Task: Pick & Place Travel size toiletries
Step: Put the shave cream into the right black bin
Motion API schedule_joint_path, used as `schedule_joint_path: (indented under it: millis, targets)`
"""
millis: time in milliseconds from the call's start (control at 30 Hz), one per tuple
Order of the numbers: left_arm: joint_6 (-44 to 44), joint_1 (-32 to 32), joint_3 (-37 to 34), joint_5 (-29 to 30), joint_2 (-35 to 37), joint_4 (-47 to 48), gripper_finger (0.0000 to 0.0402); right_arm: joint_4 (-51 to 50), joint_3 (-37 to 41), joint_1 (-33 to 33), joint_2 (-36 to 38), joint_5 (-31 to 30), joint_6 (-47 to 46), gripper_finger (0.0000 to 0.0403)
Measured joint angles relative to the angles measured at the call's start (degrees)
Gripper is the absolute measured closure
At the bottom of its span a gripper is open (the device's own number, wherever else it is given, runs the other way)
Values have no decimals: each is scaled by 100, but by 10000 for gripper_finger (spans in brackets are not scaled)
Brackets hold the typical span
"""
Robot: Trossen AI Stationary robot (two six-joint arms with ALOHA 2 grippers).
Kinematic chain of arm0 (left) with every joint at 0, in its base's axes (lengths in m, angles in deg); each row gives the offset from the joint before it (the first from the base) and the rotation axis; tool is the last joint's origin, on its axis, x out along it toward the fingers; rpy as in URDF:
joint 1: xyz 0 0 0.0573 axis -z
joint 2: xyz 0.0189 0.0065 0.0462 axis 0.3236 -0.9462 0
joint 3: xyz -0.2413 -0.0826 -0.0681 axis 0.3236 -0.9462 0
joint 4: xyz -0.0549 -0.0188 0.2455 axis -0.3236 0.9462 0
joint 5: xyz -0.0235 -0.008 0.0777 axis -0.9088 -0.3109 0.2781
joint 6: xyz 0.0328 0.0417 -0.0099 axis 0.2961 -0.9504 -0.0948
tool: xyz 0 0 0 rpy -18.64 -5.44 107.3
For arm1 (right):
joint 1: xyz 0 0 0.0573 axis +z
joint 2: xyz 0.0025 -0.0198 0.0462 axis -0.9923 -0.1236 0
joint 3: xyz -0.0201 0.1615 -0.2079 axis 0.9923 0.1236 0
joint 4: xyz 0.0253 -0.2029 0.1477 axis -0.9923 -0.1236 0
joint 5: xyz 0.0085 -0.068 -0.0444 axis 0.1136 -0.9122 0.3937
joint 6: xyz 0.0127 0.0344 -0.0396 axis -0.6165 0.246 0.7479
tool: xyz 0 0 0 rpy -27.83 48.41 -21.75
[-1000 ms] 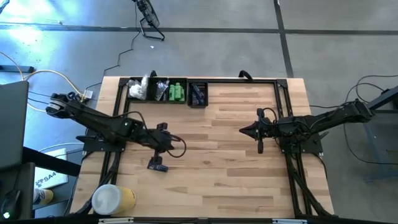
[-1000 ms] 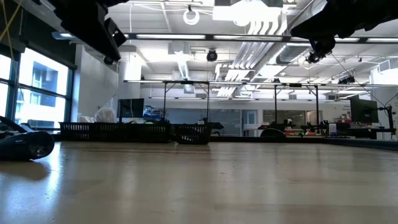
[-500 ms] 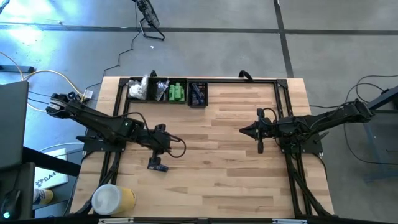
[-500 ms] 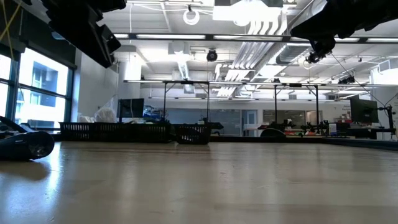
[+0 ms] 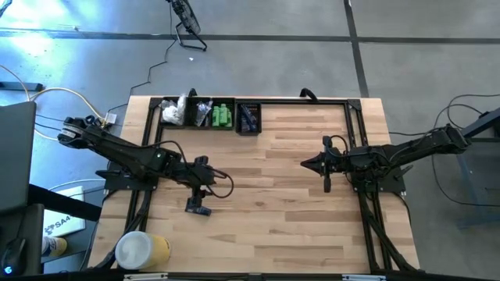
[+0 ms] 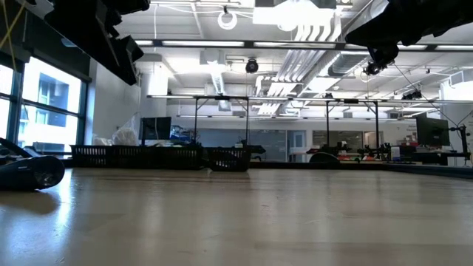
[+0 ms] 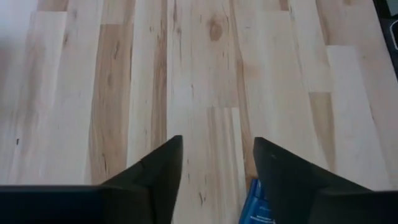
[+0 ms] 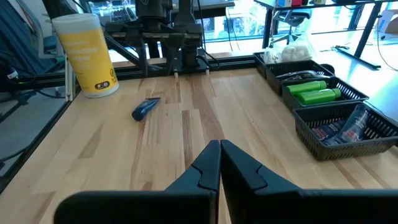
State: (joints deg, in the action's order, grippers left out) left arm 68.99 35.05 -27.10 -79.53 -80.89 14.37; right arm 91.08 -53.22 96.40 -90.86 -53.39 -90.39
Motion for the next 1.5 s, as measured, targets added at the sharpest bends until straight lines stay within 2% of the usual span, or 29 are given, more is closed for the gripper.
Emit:
schedule_joint_path:
  millis: [600, 767, 900, 1067, 1500]
  targets:
    - [-4, 0, 2, 104, 0, -40, 108, 17, 0, 0, 0, -2, -4, 398]
    - [25, 0, 2, 69, 0, -42, 105, 17, 0, 1, 0, -2, -6, 398]
    - [222, 27, 2, -287, 0, -42, 105, 17, 0, 0, 0, -2, -6, 398]
    - [442, 334, 7, -296, -104, -38, 105, 20, 0, 0, 0, -1, -6, 398]
    - [1017, 1116, 7, 13, -1090, -154, 105, 111, -2, 2, 2, 0, -8, 398]
